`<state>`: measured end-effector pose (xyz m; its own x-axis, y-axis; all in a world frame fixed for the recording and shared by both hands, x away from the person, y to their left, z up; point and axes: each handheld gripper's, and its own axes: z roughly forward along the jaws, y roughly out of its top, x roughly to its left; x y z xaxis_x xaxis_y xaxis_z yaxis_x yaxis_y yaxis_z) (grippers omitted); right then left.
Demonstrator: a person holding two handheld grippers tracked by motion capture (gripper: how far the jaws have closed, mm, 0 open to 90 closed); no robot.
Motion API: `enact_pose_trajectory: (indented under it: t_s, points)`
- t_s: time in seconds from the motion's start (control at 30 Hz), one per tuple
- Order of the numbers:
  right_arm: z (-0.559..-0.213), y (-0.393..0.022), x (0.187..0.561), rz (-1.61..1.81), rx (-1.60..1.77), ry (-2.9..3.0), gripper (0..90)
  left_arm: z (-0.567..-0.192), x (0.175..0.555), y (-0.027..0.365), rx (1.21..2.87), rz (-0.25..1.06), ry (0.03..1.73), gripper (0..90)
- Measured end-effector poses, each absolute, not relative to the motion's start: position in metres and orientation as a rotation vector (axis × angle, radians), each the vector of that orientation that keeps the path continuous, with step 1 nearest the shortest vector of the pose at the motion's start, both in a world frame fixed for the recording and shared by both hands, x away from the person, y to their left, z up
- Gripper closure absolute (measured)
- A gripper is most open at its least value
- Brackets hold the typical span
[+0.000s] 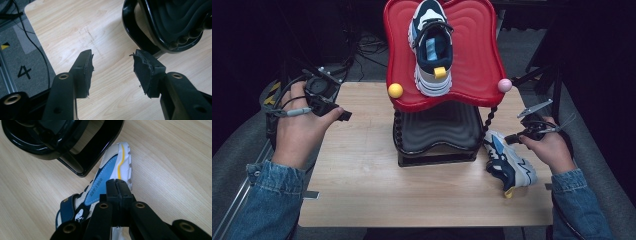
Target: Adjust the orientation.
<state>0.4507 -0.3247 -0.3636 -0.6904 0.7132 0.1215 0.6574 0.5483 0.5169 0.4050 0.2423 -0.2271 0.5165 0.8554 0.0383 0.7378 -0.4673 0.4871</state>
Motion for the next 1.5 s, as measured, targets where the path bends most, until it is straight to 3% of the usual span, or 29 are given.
enact_pose_trajectory:
  t_s: [0.33, 0.6, 1.0, 1.5]
  points:
    - [-0.366, -0.333, 0.460, 0.846, 1.202, 2.666, 90.0, -0.240, 0.393, 0.245, 2.340, 0.381, 1.301, 48.6]
    - [-0.367, -0.348, 0.465, 0.872, 1.262, 2.620, 90.0, -0.276, 0.389, 0.248, 2.335, 0.342, 1.285, 45.8]
    - [-0.372, -0.366, 0.472, 0.834, 1.345, 2.532, 90.0, -0.302, 0.383, 0.258, 2.312, 0.305, 1.288, 43.9]
    - [-0.389, -0.389, 0.481, 0.814, 1.403, 2.442, 84.2, -0.332, 0.383, 0.241, 2.383, 0.255, 1.280, 43.1]
